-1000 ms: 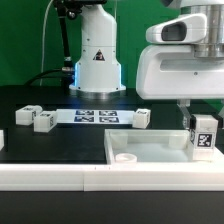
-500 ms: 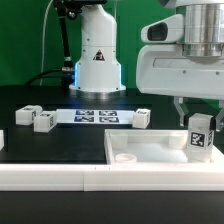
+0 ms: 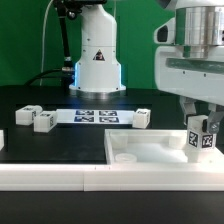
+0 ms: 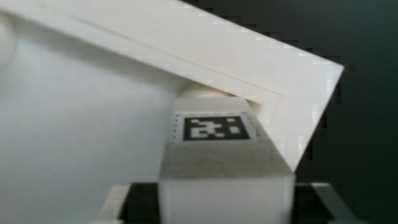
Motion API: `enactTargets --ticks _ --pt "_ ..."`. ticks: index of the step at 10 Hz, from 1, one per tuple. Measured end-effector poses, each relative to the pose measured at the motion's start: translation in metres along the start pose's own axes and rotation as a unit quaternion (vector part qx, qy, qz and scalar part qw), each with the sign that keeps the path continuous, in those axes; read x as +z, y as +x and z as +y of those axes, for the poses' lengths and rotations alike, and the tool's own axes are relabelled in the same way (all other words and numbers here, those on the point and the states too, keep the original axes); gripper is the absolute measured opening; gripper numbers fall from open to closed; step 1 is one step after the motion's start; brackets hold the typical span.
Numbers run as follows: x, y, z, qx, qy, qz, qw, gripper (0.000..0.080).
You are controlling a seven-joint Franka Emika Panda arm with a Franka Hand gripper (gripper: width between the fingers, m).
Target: Assemble one leg
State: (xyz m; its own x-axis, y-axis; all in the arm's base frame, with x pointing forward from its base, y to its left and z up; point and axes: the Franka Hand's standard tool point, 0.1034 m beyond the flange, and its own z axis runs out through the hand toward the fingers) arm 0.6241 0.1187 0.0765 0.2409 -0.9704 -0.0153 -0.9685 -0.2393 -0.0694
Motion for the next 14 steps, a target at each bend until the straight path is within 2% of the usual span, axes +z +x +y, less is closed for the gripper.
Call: enactTargets --ticks 1,5,6,7,8,9,10,12,14 --pt "-0.0006 -0.0037 -0.0001 0.084 -0.001 0.005 0.996 0.0291" --pt "-0.0001 -0.0005 0.0001 0.194 0.002 -0.015 0.981 0.0291" --pt "-0.0001 -0.0010 0.0001 0.208 0.002 -0.015 0.978 0.0347" --pt "0.0000 -0.0012 0.0001 0.197 0.002 -0.015 0.980 0.0347" --pt "0.0000 -0.0013 0.0001 0.177 0.003 -0.015 0.984 0.0534" --pt "0.0002 -0.0012 0.0002 0.158 0.003 -0.015 0.987 0.0534" --pt "-0.0004 -0.0013 -0.0005 0.140 0.003 -0.015 0.990 0.0629" --pt "0.0004 -0.0010 -0.0002 0.010 0.004 -0.013 1.000 0.0643" --pt "0.0045 -0.0027 0.0014 -0.072 0.002 -0.012 0.997 0.0649"
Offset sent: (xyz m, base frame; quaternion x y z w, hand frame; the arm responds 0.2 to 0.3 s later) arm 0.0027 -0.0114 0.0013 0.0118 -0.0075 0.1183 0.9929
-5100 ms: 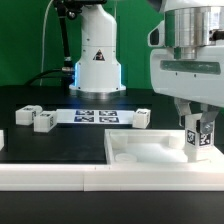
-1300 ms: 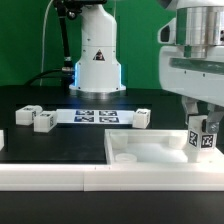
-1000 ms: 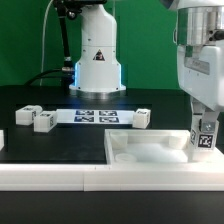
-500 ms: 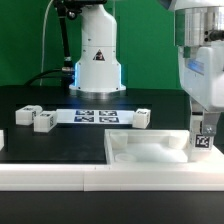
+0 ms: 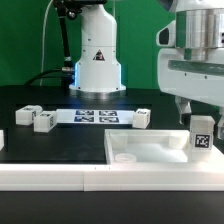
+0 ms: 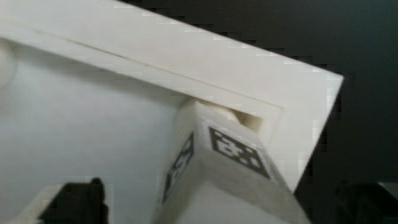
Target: Assemble one leg
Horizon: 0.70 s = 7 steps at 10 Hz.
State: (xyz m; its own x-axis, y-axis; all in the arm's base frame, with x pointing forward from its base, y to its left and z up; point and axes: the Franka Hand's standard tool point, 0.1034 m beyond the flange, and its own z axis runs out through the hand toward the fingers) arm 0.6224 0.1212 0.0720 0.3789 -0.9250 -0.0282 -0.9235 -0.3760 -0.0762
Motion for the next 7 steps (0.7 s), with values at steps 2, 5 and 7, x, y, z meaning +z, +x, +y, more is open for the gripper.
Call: enactTargets --ticks 2,5,7 --pt "0.0009 0.0009 0.0004 -0.077 -0.001 0.000 0.997 0.0649" --pt "0.0002 0.0011 -0.0005 -0.208 -0.001 0.001 0.978 0.0649" --pt "-0.0005 0.0003 -0.0009 -0.298 -0.005 0.001 0.955 0.0649"
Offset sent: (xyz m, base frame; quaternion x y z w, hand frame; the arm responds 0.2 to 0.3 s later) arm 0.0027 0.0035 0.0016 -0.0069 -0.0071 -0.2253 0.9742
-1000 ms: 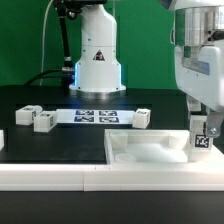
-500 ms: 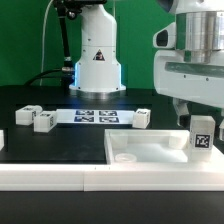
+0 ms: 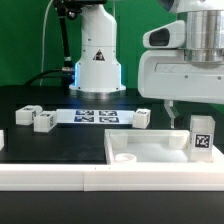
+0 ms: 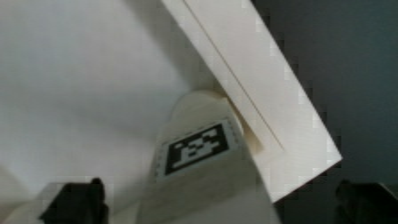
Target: Assemble one leg
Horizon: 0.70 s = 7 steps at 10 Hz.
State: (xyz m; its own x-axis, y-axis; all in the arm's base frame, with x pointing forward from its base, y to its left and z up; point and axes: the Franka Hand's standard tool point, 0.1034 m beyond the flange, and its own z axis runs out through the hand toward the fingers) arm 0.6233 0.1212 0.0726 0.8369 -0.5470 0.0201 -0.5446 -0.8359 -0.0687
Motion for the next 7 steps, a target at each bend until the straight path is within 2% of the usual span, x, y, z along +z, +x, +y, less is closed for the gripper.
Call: enactTargets --ticks 5,7 --pt "-0.0001 -0.0004 -0.0008 -0.178 -0.010 0.005 0.984 0.0649" --pt "0.0000 0.0001 -0.0002 -0.183 -0.010 0.005 0.983 0.0632"
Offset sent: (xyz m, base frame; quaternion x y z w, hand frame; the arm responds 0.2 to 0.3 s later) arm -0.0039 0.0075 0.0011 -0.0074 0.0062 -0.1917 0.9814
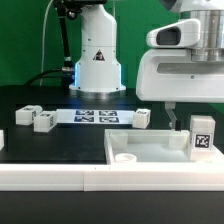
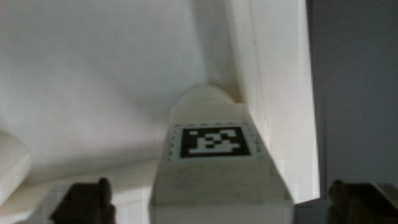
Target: Assemble one leg
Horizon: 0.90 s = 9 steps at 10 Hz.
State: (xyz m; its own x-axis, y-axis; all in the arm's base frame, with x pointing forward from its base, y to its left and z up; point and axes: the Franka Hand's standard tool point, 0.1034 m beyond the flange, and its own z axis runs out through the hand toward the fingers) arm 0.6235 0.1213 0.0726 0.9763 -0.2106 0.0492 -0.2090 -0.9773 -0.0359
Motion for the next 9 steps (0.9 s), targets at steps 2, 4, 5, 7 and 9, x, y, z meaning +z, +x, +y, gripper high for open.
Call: enactTargets --ticks 2,4,5,7,9 --pt "0.0000 0.0001 0.0003 0.000 0.000 0.000 1.000 0.0285" --pt "0.0000 0.0001 0.0004 0.002 0.000 0.000 1.000 0.0291" --pt "0.0000 0.0001 0.0004 0.013 0.000 0.000 1.000 0.0291" --pt "0.0000 0.0000 0.0003 0.082 0.001 0.001 0.997 0.0291" --pt "0.0000 0.0006 0.0017 0.187 0.006 0.002 0.982 0.0291"
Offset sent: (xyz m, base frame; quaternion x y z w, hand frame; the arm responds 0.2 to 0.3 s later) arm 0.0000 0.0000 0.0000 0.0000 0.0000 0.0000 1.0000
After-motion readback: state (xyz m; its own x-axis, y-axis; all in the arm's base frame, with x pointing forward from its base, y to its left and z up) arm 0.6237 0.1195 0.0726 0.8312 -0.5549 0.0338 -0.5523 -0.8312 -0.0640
